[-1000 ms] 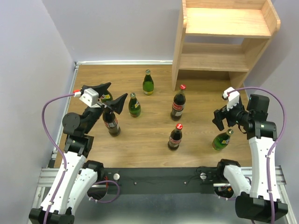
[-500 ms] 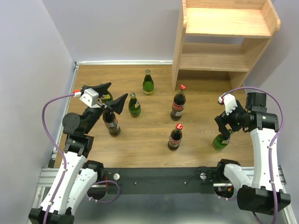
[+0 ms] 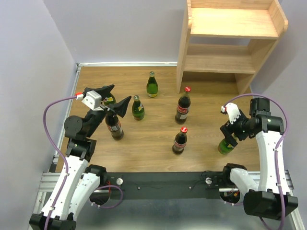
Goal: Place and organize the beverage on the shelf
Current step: Move the drink to the center of the board.
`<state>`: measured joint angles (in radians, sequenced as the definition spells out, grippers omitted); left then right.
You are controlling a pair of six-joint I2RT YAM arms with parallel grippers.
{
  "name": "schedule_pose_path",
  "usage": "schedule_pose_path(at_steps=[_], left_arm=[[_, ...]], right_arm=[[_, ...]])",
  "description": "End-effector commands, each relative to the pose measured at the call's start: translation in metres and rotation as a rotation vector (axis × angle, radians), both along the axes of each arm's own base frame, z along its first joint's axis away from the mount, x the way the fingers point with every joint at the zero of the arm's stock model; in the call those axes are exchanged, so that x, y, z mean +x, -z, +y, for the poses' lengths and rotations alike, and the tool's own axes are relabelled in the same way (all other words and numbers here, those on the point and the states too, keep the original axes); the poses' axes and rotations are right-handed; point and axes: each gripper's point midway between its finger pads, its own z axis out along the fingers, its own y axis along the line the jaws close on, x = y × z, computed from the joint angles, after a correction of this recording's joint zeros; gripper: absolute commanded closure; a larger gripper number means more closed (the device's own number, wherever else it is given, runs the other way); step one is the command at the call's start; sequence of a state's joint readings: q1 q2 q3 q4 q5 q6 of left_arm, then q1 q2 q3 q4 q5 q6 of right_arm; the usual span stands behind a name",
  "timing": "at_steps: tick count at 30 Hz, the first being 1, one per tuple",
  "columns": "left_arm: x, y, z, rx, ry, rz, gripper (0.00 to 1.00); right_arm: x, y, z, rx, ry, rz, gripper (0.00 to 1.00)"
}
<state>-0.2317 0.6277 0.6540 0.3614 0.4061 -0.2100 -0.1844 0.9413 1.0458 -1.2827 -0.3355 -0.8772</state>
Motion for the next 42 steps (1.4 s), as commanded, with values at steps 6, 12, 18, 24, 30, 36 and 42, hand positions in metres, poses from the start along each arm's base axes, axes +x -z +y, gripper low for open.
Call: schedule_pose_path(at_steps=[6,12,18,24,30,36,42], left_arm=[[-0.005,-0.002,-0.005,0.012,0.029,-0.022,0.04],[-0.005,-0.003,-0.005,0.011,0.029,-0.024,0.04],[-0.005,-0.003,-0.005,0.012,0.031,-0.025,0.04],[-0.005,-0.003,-0.005,0.011,0.029,-0.025,0.04],[-0.005,-0.003,-0.005,0.012,0.031,-0.025,0.04],[-0.006,-0.004,-0.004,0.012,0.027,-0.030,0.04],[-0.007,-0.005,-0.004,0.013,0.023,-0.033,0.04]], right_arm=[[-0.021,0.013,-0.011,-0.071,-0.006,0.073,0.17],[-0.021,0.014,-0.008,-0.052,-0.012,0.079,0.27],[-0.019,0.014,-0.006,-0.040,-0.007,0.084,0.44],[-0.013,0.004,-0.004,-0.027,-0.009,0.047,0.74],[0.012,-0.018,-0.007,-0.025,0.042,-0.060,0.91],[0.057,-0.043,-0.017,-0.026,0.119,-0.168,0.99],[0.096,-0.054,-0.025,-0.018,0.163,-0.230,0.99]])
